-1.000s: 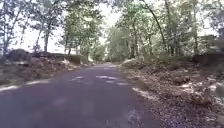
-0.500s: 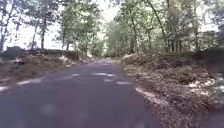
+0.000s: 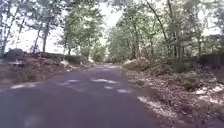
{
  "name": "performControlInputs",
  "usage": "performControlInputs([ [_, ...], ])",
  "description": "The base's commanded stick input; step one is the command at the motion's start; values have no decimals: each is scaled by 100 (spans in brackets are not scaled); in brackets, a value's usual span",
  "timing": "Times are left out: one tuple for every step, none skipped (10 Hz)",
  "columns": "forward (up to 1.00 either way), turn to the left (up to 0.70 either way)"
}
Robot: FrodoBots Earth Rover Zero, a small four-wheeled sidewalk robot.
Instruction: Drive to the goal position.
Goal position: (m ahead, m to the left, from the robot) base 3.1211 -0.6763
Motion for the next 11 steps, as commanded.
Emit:
performControlInputs([
  [69, 0],
  [69, 0],
  [69, 0],
  [69, 0],
  [69, 0],
  [69, 0],
  [69, 0],
  [69, 0],
  [69, 0],
  [69, 1],
  [69, 5],
])
